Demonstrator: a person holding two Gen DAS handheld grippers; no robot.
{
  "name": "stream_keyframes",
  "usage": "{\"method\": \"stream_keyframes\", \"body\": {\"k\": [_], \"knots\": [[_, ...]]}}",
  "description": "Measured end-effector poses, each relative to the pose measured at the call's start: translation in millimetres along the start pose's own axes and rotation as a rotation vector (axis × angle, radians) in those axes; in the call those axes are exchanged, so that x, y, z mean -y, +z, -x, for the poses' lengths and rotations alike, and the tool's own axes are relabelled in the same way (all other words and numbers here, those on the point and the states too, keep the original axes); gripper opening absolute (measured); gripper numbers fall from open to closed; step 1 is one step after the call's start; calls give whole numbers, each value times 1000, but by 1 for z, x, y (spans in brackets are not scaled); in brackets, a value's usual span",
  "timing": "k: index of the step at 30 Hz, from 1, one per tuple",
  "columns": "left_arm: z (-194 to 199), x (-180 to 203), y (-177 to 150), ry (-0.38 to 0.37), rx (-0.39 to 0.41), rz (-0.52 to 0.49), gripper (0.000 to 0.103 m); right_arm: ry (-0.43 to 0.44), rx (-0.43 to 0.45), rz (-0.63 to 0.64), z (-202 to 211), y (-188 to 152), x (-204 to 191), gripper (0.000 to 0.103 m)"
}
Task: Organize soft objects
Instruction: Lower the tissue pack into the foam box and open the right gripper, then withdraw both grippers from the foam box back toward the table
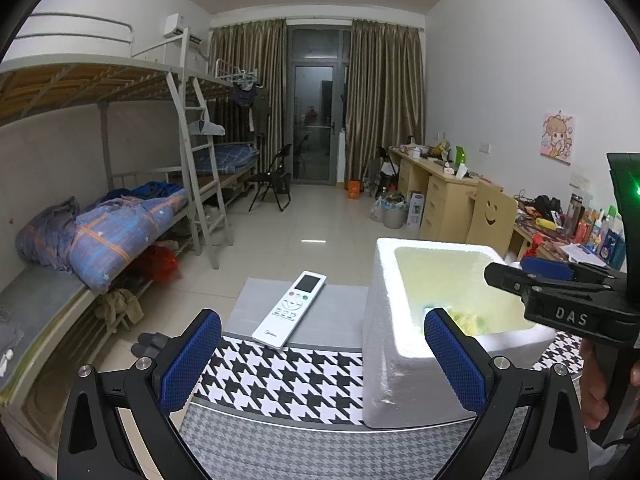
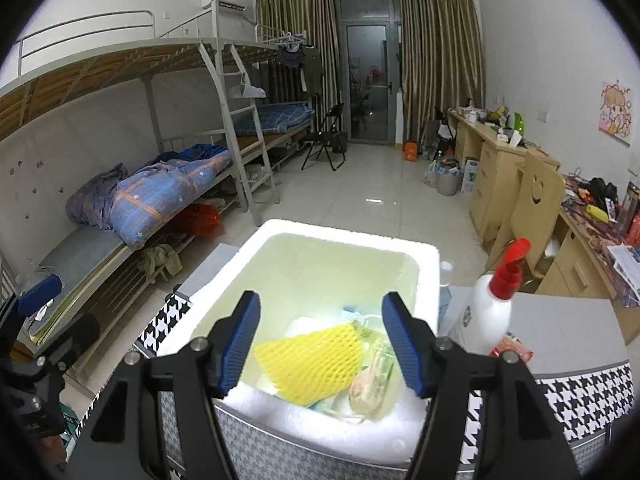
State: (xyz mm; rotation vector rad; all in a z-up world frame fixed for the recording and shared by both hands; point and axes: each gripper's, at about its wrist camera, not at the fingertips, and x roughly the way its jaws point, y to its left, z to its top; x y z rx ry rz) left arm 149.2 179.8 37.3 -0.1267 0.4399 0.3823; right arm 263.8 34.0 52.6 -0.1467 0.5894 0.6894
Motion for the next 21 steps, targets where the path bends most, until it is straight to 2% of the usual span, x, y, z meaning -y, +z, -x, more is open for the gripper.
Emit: {"method": "stream_keyframes", "body": {"k": [7, 21], "knots": [[14, 14, 0, -11, 20, -23, 102, -10, 47, 6, 26, -6, 0, 85], [51, 35, -10, -69, 40, -45, 102, 3, 111, -9, 79, -30, 1, 88]]}}
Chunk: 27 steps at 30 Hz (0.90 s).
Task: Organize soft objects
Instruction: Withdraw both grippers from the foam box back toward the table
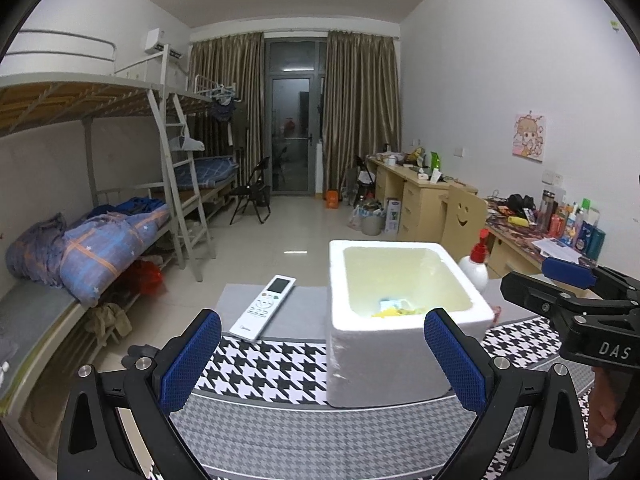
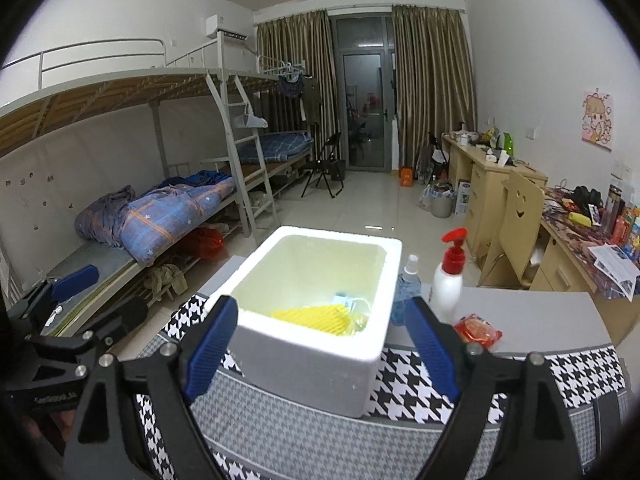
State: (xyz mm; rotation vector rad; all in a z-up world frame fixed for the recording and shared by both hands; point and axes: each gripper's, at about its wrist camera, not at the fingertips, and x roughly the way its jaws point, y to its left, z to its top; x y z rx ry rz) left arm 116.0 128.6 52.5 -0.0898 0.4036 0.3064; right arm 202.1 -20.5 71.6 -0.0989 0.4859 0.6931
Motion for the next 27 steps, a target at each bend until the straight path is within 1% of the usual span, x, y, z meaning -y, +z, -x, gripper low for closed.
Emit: {"method": "stream_keyframes", "body": {"k": [4, 10, 18, 23, 27], "knots": [[14, 7, -5, -17, 22, 0, 102, -10, 21, -4, 16, -6, 2, 88], [26, 13, -11, -46, 23, -4, 102, -21, 39, 5, 37, -18, 1, 88], [46, 22, -21, -108, 43, -9, 102, -79, 82, 13, 62, -35, 5, 88], [53, 29, -27, -117, 52, -12, 102, -82, 90, -18, 79, -49, 13, 88], [56, 36, -33, -136, 51, -14, 102, -104, 101, -32, 89, -57, 20, 88]]}}
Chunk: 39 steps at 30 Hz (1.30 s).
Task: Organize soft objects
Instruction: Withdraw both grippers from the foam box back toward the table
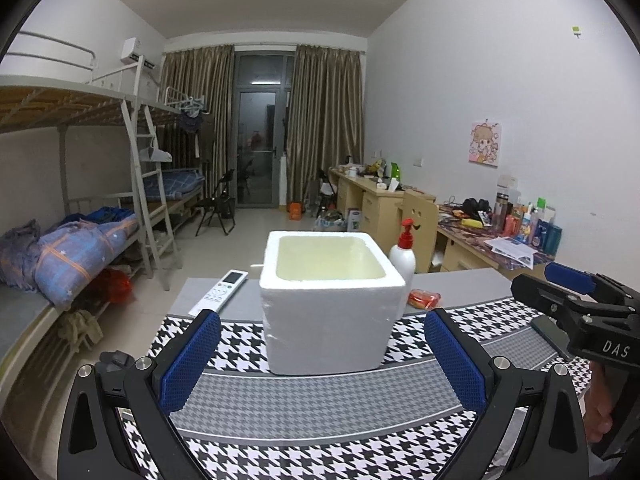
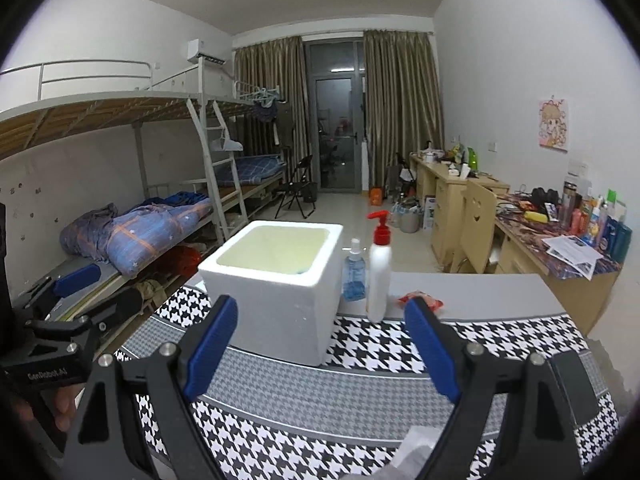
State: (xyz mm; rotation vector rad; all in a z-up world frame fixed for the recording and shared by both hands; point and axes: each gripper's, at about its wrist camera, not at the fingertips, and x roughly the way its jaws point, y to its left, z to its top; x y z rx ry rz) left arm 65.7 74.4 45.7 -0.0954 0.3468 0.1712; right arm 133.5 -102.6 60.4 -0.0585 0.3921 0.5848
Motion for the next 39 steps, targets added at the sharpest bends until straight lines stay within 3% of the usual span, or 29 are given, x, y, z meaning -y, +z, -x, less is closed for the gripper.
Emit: {"method": "stream_keyframes", "body": {"k": [12, 39], "knots": [[9, 23, -13, -35, 4, -29, 102, -31, -4, -53, 19, -21, 16, 89], [13, 75, -41, -218, -25, -109, 102, -166, 4, -93, 56, -56, 45, 89]]}}
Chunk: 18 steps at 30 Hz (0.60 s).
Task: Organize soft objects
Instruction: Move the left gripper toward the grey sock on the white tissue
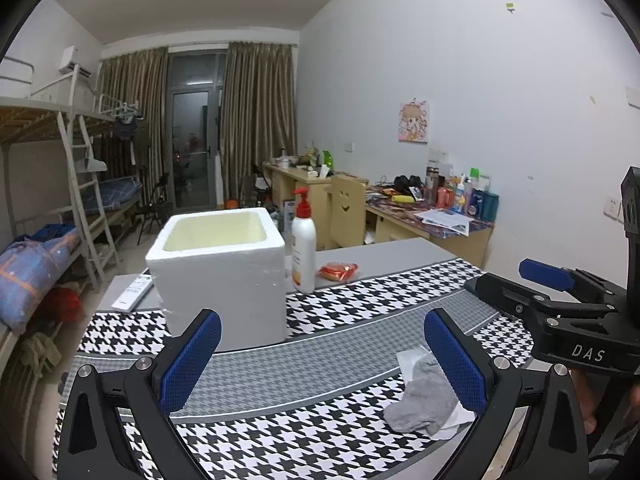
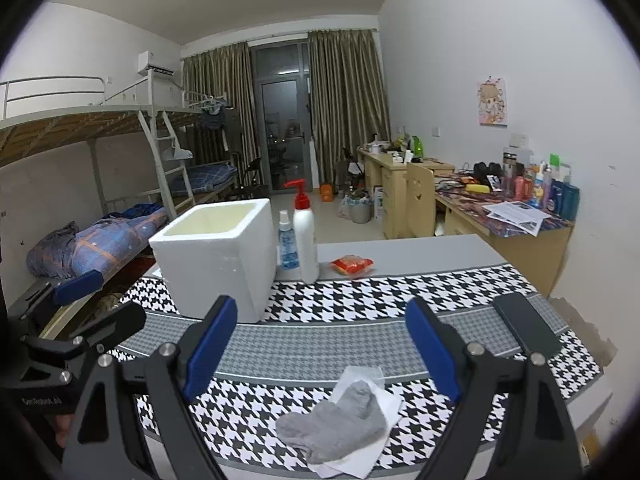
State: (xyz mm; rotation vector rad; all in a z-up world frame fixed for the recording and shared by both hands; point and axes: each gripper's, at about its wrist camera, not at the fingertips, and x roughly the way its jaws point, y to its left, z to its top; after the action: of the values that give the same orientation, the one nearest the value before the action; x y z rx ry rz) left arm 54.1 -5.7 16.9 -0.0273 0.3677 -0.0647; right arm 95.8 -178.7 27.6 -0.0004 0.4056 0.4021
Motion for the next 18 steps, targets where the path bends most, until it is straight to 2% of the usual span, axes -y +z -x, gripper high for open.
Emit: {"method": "stream_keyframes", "body": {"k": [10, 18], "knots": [[-10, 14, -8, -39, -8, -18, 102, -51, -22, -25, 1, -12, 16, 89], [-21, 29, -20, -89, -43, -37, 102, -83, -41, -47, 4, -25, 28, 89]]}}
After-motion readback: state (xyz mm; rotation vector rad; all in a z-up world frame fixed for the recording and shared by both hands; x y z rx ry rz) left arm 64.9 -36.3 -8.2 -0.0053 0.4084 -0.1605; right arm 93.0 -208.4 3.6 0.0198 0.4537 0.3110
